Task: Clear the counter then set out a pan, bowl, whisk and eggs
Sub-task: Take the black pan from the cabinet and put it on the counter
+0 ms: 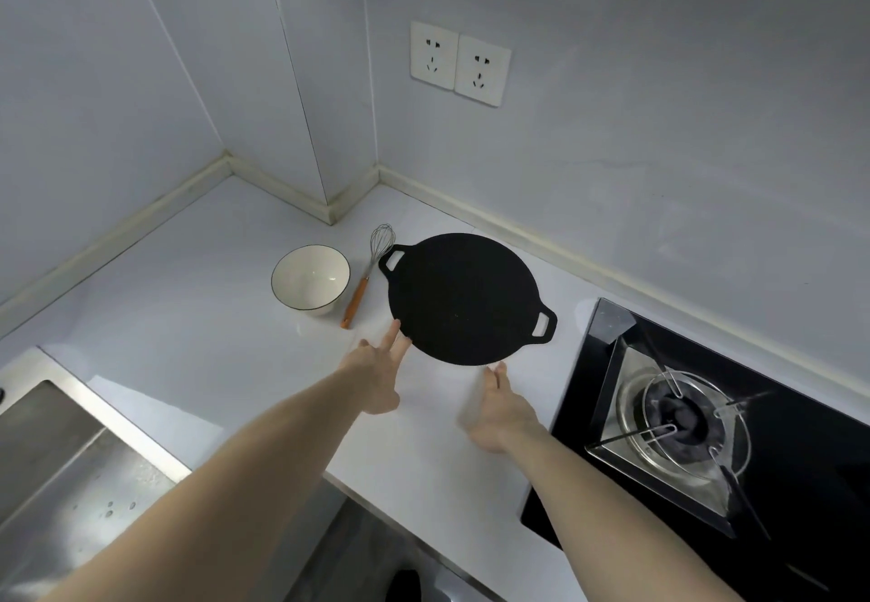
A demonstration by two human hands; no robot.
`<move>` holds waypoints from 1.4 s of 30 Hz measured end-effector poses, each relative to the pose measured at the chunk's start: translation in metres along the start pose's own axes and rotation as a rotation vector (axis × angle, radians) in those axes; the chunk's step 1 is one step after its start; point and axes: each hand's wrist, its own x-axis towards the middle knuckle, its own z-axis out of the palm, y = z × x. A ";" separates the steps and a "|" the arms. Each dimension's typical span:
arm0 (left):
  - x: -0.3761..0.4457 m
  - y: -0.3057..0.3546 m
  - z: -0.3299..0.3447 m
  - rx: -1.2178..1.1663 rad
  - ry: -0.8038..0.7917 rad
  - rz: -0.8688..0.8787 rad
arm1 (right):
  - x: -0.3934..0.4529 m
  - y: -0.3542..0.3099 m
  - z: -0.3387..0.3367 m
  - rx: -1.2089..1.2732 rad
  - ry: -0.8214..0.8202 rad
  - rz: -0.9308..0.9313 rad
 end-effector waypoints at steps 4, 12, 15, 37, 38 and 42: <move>0.001 0.000 -0.002 0.049 0.001 0.002 | 0.000 -0.007 -0.002 -0.019 0.002 -0.002; -0.001 0.010 0.010 0.063 -0.015 -0.047 | 0.002 -0.001 -0.003 -0.049 -0.024 -0.010; -0.011 0.008 0.023 -0.038 -0.035 -0.035 | -0.008 0.005 0.002 -0.059 -0.050 -0.023; -0.191 0.063 0.027 -0.552 0.281 0.277 | -0.219 0.076 0.024 0.606 0.336 -0.206; -0.200 0.074 0.020 -0.552 0.306 0.315 | -0.233 0.083 0.021 0.630 0.366 -0.213; -0.233 0.122 -0.004 -0.513 0.361 0.480 | -0.290 0.121 0.019 0.706 0.498 -0.201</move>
